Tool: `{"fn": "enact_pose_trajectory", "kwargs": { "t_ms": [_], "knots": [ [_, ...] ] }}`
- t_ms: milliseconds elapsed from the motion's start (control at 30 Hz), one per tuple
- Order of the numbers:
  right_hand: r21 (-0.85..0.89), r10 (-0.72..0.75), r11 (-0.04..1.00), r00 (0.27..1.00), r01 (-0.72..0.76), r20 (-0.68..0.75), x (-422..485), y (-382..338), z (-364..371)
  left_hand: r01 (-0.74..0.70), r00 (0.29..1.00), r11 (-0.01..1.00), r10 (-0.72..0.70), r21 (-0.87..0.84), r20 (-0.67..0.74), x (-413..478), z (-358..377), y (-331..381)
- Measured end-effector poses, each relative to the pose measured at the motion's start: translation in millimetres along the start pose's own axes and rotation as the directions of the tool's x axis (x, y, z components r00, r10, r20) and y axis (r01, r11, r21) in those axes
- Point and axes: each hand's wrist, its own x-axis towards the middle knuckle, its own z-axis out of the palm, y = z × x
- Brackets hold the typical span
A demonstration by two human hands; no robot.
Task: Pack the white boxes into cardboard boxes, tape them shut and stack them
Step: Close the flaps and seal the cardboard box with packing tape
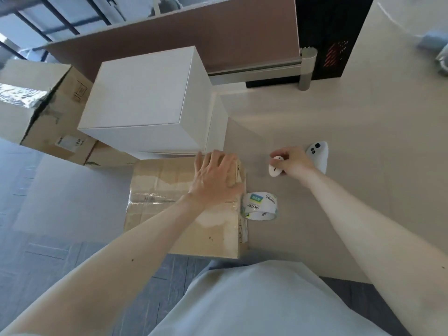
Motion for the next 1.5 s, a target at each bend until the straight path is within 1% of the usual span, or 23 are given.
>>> {"fn": "enact_pose_trajectory", "kwargs": {
  "t_ms": [100, 167, 200, 267, 333, 433, 467, 500, 600, 667, 733, 800, 833, 933, 1033, 1067, 1167, 1200, 1267, 1367, 1500],
  "knots": [
    [0.157, 0.065, 0.985, 0.998, -0.066, 0.012, -27.2, -1.1, -5.0, -0.057, 0.998, 0.998, 0.058, -0.031, 0.016, 20.8, -1.6, -4.4],
    [0.236, 0.087, 0.968, 0.996, -0.084, -0.004, -46.7, -1.0, -7.5, -0.159, 0.985, 0.987, 0.161, -0.038, 0.066, 35.2, -3.2, -5.8],
    [0.257, 0.097, 0.962, 0.995, -0.088, -0.022, -56.5, -0.6, -8.0, -0.214, 0.969, 0.976, 0.217, -0.043, 0.119, 42.3, -4.6, -4.5],
    [0.243, 0.108, 0.966, 0.992, -0.088, -0.071, -78.4, -0.8, -5.6, -0.293, 0.915, 0.954, 0.300, -0.067, 0.271, 54.9, -6.7, 3.3],
    [0.245, 0.108, 0.966, 0.987, -0.077, -0.117, -96.0, 0.6, 0.1, -0.334, 0.848, 0.938, 0.341, -0.093, 0.406, 64.5, -8.1, 17.5],
    [0.339, 0.113, 0.940, 0.980, -0.052, -0.162, -118.8, -1.6, 12.9, -0.414, 0.762, 0.910, 0.355, -0.014, 0.542, 81.4, -2.3, 34.4],
    [0.373, 0.114, 0.927, 0.979, -0.044, -0.169, -125.9, -2.6, 18.1, -0.448, 0.723, 0.894, 0.366, -0.006, 0.586, 86.3, 0.0, 38.8],
    [0.411, 0.121, 0.911, 0.976, -0.038, -0.179, -133.2, -2.7, 24.5, -0.465, 0.667, 0.885, 0.370, -0.026, 0.646, 90.3, 1.9, 44.0],
    [0.502, 0.142, 0.864, 0.977, -0.044, -0.159, -150.7, 3.9, 43.2, -0.437, 0.463, 0.884, 0.378, -0.164, 0.802, 95.9, 7.5, 59.4],
    [0.527, 0.154, 0.847, 0.980, -0.066, -0.125, -160.7, 9.4, 52.5, -0.426, 0.348, 0.879, 0.377, -0.213, 0.858, 97.6, 11.3, 66.9],
    [0.544, 0.165, 0.835, 0.981, -0.082, -0.105, -169.9, 12.3, 59.9, -0.414, 0.227, 0.881, 0.342, -0.228, 0.912, 98.1, 15.1, 67.7],
    [0.561, 0.192, 0.823, 0.974, -0.096, -0.116, -179.3, 11.3, 67.0, -0.325, 0.103, 0.905, 0.324, -0.276, 0.940, 98.9, 22.4, 64.8],
    [0.569, 0.212, 0.816, 0.969, -0.102, -0.130, -183.3, 10.7, 70.9, -0.292, 0.071, 0.903, 0.348, -0.314, 0.935, 99.8, 26.2, 63.7],
    [0.567, 0.252, 0.815, 0.953, -0.118, -0.165, -191.0, 7.5, 83.0, -0.285, 0.036, 0.864, 0.443, -0.416, 0.896, 101.5, 34.4, 62.2],
    [0.573, 0.262, 0.809, 0.954, -0.134, -0.147, -191.5, 2.3, 96.9, -0.279, 0.033, 0.820, 0.528, -0.500, 0.849, 99.5, 38.5, 60.8],
    [0.580, 0.263, 0.804, 0.954, -0.136, -0.142, -190.3, 0.2, 101.3, -0.290, 0.055, 0.807, 0.550, -0.514, 0.833, 98.7, 40.0, 60.1],
    [0.583, 0.264, 0.800, 0.955, -0.138, -0.136, -185.5, -3.5, 110.5, -0.379, 0.157, 0.760, 0.614, -0.527, 0.773, 95.9, 42.6, 61.3],
    [0.576, 0.268, 0.805, 0.953, -0.141, -0.141, -184.8, -4.0, 111.3, -0.385, 0.187, 0.758, 0.622, -0.526, 0.760, 95.4, 42.6, 62.4],
    [0.544, 0.272, 0.826, 0.950, -0.149, -0.153, -183.5, -4.1, 111.5, -0.369, 0.220, 0.763, 0.626, -0.530, 0.748, 97.2, 44.0, 63.4],
    [0.425, 0.260, 0.893, 0.940, -0.148, -0.219, -179.4, -5.9, 115.8, -0.328, 0.237, 0.779, 0.616, -0.535, 0.751, 96.0, 41.8, 63.3],
    [0.165, 0.212, 0.973, 0.914, -0.164, -0.345, -170.0, -8.8, 122.2, -0.280, 0.241, 0.776, 0.626, -0.565, 0.741, 96.9, 40.9, 62.9]
  ]
}}
